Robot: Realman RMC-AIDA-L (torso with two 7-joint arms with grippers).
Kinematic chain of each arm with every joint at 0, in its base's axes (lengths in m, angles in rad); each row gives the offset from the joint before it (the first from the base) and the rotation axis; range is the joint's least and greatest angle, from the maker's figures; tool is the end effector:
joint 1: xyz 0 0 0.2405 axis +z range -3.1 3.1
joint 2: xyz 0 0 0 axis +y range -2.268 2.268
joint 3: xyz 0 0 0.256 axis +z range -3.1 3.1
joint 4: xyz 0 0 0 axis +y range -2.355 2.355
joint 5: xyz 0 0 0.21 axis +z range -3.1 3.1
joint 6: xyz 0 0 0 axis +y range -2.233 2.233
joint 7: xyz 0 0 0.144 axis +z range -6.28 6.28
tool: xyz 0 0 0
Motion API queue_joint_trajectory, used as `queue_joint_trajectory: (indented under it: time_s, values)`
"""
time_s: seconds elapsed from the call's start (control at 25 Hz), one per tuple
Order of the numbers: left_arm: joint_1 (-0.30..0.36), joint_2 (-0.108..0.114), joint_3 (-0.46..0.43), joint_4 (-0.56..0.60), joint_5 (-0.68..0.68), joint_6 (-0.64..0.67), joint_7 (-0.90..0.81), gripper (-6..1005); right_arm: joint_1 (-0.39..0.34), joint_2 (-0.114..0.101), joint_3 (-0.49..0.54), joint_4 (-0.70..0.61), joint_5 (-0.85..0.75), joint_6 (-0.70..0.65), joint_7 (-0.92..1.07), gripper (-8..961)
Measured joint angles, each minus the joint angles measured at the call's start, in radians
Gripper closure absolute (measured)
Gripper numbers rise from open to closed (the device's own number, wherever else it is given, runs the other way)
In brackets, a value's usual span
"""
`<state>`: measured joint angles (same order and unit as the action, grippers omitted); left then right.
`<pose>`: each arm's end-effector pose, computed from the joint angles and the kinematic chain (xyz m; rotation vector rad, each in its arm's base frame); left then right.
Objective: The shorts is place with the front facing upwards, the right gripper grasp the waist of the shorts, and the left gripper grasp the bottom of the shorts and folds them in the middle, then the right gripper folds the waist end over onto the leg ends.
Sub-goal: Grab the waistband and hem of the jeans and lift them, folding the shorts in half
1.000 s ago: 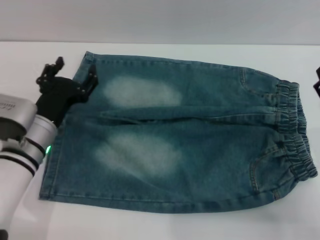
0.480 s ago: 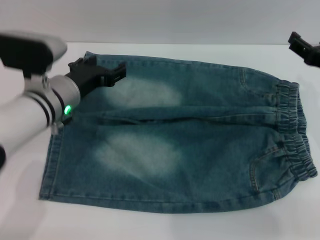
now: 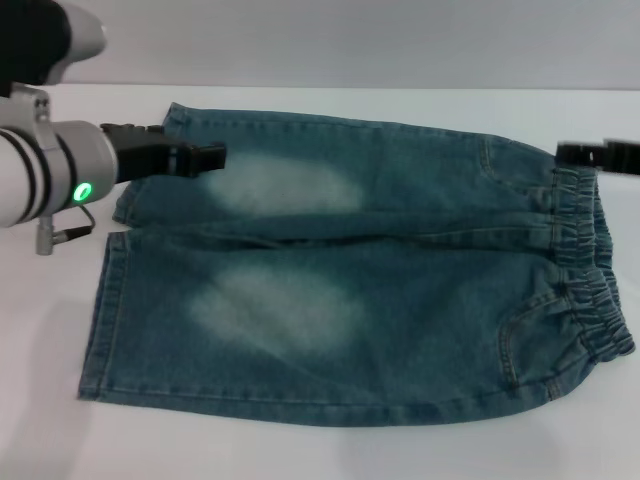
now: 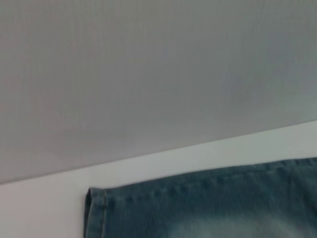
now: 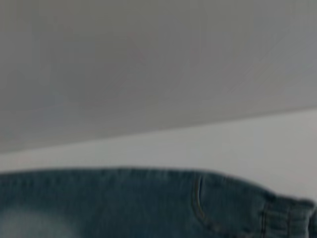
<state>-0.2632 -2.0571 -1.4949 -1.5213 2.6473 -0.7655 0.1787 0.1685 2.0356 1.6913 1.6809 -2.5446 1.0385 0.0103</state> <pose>-0.1955 0.3682 0.0102 -2.0624 -0.9421 -0.1671 0.2229 0.3411 0.0635 -1.8601 1.3592 0.2476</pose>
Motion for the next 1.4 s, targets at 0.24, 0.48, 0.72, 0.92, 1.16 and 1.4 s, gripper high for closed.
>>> queue_joint_trajectory:
  time_s: [0.24, 0.48, 0.72, 0.92, 1.16, 1.4]
  values:
    - [0.021, -0.002, -0.052, -0.121, 0.028, -0.278, -0.029, 245, -0.025, 0.033, 0.077, 0.069, 0.007, 0.143, -0.019, 155]
    - [0.029, -0.003, -0.033, -0.22, 0.171, -0.535, -0.131, 251, -0.09, 0.037, 0.105, 0.134, 0.008, 0.216, -0.018, 157]
    - [0.058, -0.003, 0.001, -0.344, 0.197, -0.729, -0.196, 257, -0.137, 0.037, 0.127, 0.128, 0.008, 0.231, -0.024, 158]
    - [0.086, -0.003, 0.029, -0.366, 0.194, -0.805, -0.234, 263, -0.163, 0.038, 0.123, 0.124, 0.008, 0.217, -0.037, 160]
    - [0.086, -0.004, 0.077, -0.273, 0.2, -0.786, -0.26, 269, -0.166, 0.041, 0.113, 0.115, 0.018, 0.197, -0.054, 159]
    - [0.071, -0.004, 0.094, -0.225, 0.202, -0.758, -0.268, 275, -0.162, 0.04, 0.113, 0.112, 0.046, 0.196, -0.063, 159]
